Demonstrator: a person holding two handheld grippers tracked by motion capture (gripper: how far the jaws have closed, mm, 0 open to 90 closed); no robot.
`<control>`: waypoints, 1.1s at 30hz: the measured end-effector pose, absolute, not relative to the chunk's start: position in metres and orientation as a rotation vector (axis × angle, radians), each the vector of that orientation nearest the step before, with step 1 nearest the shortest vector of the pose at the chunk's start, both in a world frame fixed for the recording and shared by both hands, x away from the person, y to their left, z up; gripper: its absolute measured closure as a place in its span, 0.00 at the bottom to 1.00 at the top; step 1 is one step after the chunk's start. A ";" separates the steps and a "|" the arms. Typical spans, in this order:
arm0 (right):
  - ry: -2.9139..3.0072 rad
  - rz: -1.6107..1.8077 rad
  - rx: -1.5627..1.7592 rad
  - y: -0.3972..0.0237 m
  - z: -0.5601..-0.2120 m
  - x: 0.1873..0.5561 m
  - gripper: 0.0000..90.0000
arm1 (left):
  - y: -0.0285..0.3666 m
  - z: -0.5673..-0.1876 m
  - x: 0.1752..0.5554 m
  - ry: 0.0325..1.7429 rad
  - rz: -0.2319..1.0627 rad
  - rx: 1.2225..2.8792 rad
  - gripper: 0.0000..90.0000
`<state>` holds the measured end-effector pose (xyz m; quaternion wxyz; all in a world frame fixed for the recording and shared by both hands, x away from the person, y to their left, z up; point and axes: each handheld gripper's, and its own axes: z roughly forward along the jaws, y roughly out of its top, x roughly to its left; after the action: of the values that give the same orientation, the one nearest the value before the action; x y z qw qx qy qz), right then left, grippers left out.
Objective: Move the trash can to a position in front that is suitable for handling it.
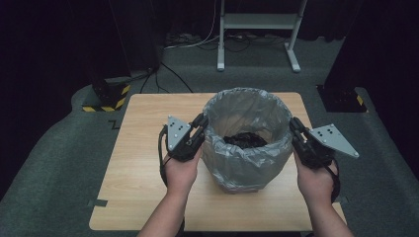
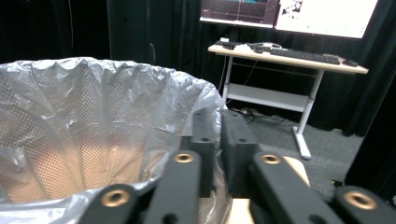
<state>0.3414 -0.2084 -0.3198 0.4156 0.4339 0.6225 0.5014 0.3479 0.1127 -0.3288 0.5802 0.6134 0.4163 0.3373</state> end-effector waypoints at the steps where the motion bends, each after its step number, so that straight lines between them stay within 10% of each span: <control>1: 1.564 1.261 1.087 -0.208 -0.320 0.341 0.99 | 0.113 -0.329 0.348 0.973 0.786 1.430 0.94; 33: 1.235 1.446 0.903 -0.197 -0.276 0.294 1.00 | 0.121 -0.297 0.321 0.806 0.824 1.207 1.00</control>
<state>0.2937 -0.1970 -0.2756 0.4953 0.3727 0.5097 0.5966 0.3206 0.1207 -0.2967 0.6716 0.5360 0.3577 0.3657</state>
